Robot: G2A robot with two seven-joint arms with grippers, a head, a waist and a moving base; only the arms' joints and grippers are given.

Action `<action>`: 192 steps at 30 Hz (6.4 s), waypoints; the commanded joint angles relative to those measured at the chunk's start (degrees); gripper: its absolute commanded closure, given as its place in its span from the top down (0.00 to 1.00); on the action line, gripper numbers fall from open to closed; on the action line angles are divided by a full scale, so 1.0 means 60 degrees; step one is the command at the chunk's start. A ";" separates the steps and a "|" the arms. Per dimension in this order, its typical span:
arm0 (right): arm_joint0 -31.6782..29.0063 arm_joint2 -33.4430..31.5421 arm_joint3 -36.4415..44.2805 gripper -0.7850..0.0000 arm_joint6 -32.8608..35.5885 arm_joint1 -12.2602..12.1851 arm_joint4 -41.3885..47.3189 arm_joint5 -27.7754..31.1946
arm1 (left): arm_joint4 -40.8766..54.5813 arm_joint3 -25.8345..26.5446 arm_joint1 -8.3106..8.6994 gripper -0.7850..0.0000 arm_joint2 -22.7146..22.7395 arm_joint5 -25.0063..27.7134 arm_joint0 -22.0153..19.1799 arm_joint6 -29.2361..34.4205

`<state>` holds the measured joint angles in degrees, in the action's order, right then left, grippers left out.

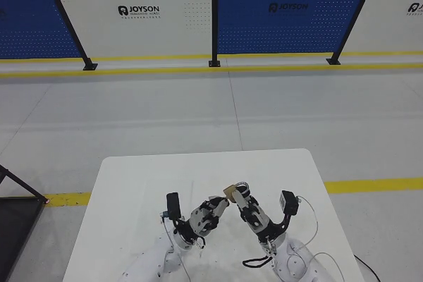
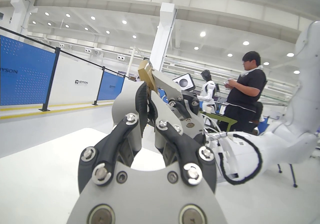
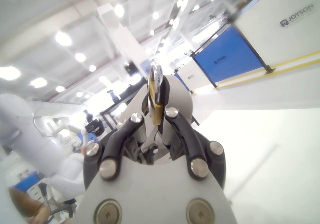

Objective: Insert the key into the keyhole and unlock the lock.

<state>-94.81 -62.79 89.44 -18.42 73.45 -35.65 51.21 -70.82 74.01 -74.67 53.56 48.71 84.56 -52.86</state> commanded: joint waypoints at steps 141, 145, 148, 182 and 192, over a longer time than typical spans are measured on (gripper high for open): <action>-0.0361 -0.0265 0.0298 0.00 0.0415 0.0085 0.0184 -0.0520 | 0.0024 0.0937 0.0283 0.00 0.0025 -0.1352 0.0424 0.0615; -0.0367 -0.0263 0.0297 0.00 0.0423 0.0086 0.0192 -0.0540 | -0.0378 0.0760 0.0256 0.00 -0.0073 -0.1686 0.0364 0.0154; -0.0367 -0.0259 0.0302 0.00 0.0432 0.0086 0.0199 -0.0548 | -0.0783 0.0688 0.0243 0.00 -0.0121 -0.2119 0.0346 -0.0211; -0.0336 -0.0241 0.0309 0.00 0.0444 0.0095 0.0186 -0.0610 | -0.1681 0.0009 0.0141 0.32 -0.0621 -0.3271 -0.0049 -0.1643; -0.0312 -0.0285 0.0304 0.00 0.0445 0.0088 0.0178 -0.0531 | -0.0976 0.0252 0.0288 0.38 -0.0368 -0.1940 0.0159 -0.1305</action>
<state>-96.73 -64.46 91.23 -15.86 73.99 -34.51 47.93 -77.22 75.37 -73.10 51.06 35.86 85.24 -61.06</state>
